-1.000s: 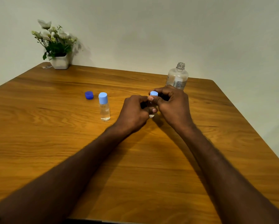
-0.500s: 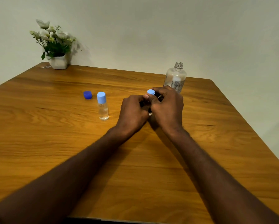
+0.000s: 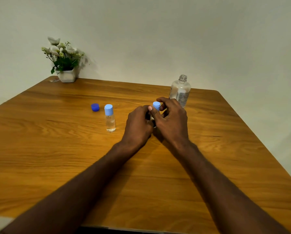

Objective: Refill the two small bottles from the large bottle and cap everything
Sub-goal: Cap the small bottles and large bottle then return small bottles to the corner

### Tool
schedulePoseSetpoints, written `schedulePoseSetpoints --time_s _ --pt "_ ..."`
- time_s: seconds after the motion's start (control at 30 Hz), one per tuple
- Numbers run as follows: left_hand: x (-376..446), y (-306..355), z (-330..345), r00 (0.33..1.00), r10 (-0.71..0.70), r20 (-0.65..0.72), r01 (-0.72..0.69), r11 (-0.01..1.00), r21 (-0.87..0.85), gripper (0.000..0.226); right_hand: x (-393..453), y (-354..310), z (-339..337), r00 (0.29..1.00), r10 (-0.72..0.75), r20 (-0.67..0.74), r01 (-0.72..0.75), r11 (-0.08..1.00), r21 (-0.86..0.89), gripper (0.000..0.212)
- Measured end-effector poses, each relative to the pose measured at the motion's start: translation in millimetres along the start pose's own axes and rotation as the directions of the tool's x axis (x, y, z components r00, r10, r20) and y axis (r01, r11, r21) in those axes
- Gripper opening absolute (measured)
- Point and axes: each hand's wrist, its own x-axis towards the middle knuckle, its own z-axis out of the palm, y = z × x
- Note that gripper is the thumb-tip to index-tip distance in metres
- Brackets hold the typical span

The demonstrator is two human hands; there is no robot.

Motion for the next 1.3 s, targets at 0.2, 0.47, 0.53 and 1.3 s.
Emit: schedulePoseSetpoints --time_s 0.2,0.47,0.53,1.3 --pt "-10 2 4 0.993 -0.055 -0.103 0.055 0.998 0.0 0.054 -3 -7 -15 0.947 -0.081 -0.312 0.087 0.996 0.005 0.02" --pt "-39 20 -18 0.96 0.085 -0.267 -0.083 0.996 0.018 0.012 6 13 -24 0.872 0.059 -0.485 -0.043 0.998 0.044 0.03" --pt "-46 23 -28 0.941 0.165 -0.294 -0.168 0.986 0.017 0.015 10 24 -24 0.884 0.114 -0.454 -0.117 0.993 0.022 0.044" --pt "41 -108 -134 0.988 -0.143 -0.055 0.152 0.955 0.253 0.04 24 48 -15 0.962 0.265 -0.059 -0.242 0.935 0.26 0.069"
